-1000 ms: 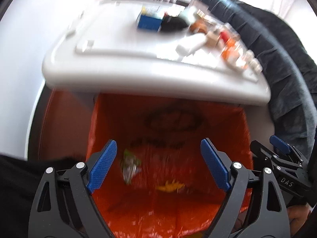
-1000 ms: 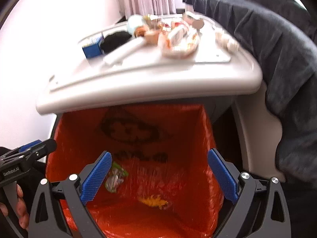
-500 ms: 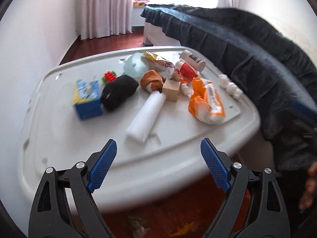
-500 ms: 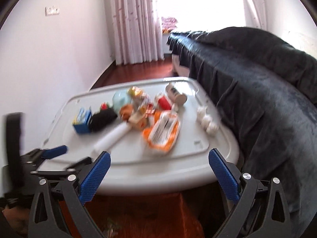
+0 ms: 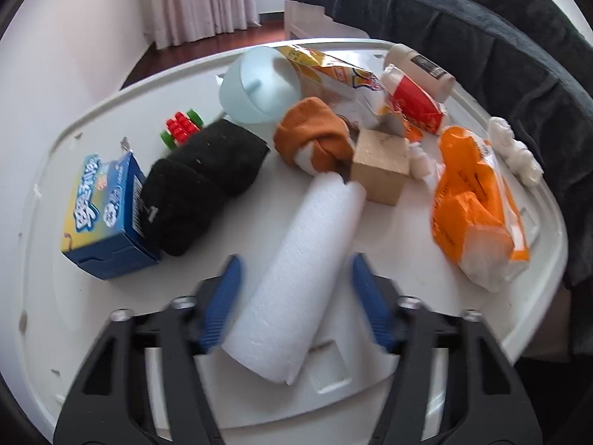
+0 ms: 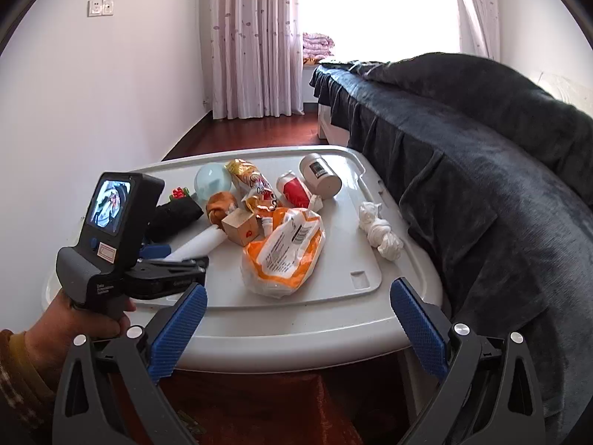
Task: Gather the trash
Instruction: 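Grasp the white foam roll with the left tool while the right tool grasps the orange bag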
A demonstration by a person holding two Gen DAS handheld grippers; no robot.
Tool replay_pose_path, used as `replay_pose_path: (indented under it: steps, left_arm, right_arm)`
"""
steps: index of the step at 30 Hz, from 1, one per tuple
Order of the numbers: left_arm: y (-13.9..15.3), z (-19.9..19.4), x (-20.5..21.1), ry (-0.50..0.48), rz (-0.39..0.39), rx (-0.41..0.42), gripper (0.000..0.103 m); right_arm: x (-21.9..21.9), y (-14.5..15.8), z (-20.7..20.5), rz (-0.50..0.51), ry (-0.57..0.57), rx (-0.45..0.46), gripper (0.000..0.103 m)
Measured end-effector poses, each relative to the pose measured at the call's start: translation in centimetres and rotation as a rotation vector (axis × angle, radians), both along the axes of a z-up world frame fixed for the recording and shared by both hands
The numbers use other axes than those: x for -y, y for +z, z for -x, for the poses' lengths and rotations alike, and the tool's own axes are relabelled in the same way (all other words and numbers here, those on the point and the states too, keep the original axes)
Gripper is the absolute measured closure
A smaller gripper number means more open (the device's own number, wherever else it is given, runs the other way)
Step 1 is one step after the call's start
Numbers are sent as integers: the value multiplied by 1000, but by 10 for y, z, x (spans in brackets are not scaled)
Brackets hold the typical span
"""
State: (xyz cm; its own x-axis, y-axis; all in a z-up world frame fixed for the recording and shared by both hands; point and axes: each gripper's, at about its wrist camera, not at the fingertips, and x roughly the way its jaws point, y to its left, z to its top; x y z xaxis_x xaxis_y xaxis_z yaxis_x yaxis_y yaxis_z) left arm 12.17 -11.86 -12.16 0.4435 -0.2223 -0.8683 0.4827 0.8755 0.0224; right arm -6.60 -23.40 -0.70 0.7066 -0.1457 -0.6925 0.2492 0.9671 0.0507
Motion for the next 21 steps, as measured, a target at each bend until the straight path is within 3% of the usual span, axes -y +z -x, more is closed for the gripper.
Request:
replay_pose_path:
  steps: [5, 11, 21]
  left_arm:
    - [13, 9, -12, 44, 60, 1, 77]
    - [34, 44, -31, 71, 106, 38, 77]
    - [54, 73, -58, 101, 185, 79, 77]
  right_arm:
    - [9, -4, -3, -1, -30, -6, 5]
    - [11, -13, -27, -8, -53, -30, 5]
    - [-3, -55, -119, 44, -81, -103, 5]
